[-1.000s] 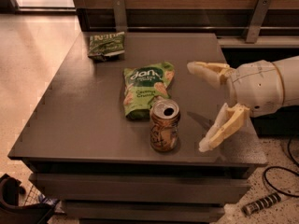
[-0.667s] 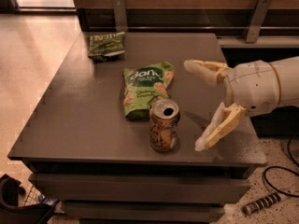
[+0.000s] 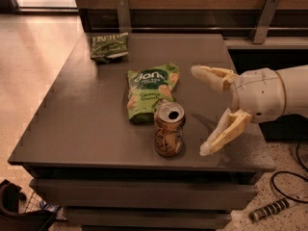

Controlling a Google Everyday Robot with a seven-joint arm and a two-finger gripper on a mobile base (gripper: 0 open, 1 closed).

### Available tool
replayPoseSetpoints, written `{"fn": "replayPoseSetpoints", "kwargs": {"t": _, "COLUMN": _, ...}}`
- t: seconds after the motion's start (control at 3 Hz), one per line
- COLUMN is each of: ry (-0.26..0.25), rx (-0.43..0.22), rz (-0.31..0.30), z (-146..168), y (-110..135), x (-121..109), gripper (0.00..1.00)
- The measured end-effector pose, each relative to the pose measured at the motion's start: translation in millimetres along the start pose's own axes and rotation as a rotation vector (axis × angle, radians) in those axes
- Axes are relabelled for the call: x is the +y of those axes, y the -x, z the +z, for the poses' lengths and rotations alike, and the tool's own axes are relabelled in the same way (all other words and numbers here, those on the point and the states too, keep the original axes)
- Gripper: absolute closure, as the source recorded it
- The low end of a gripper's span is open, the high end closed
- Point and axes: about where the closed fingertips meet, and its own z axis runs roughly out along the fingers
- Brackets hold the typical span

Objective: Pick orange can

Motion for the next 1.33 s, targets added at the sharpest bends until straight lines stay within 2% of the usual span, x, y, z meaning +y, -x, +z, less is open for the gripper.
{"fn": "replayPoseSetpoints", "kwargs": {"t": 0.67, "ry": -0.028, "rx": -0.106, "rz": 0.047, "z": 11.6, "y": -32.2, "x": -13.6, "gripper": 0.0}}
{"fn": "replayPoseSetpoints", "kwargs": {"t": 1.33, "ry": 0.059, "rx": -0.148, "rz": 0.082, "z": 41.6, "y": -43.2, "x": 8.5, "gripper": 0.03}}
